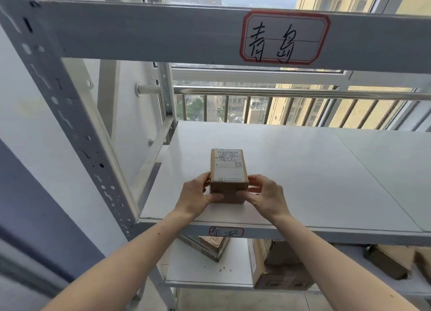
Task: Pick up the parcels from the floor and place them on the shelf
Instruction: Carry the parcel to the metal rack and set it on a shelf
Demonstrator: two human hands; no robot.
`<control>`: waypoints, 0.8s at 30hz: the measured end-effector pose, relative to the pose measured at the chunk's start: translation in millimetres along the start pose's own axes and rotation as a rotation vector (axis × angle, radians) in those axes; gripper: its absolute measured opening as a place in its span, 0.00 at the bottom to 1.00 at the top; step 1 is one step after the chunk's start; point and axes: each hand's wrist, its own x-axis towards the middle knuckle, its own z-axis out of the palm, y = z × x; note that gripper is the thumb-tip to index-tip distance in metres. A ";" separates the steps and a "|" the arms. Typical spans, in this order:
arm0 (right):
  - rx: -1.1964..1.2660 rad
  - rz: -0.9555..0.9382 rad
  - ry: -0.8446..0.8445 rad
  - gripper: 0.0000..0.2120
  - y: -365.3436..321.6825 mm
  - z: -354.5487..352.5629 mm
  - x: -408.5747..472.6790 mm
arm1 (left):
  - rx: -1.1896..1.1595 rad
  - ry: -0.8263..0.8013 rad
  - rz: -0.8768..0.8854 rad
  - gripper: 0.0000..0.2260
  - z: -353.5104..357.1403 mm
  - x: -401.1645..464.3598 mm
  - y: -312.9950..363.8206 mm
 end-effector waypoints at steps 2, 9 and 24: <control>-0.009 -0.002 -0.006 0.26 -0.2 0.8 4.3 | 0.006 -0.006 0.009 0.26 0.5 4.1 -0.6; -0.020 0.011 0.002 0.22 -4.4 3.2 28.1 | 0.033 -0.026 -0.014 0.26 -0.7 31.7 -4.5; -0.028 0.099 0.007 0.19 -11.7 12.9 85.5 | 0.061 -0.029 -0.073 0.24 -4.8 92.5 -11.0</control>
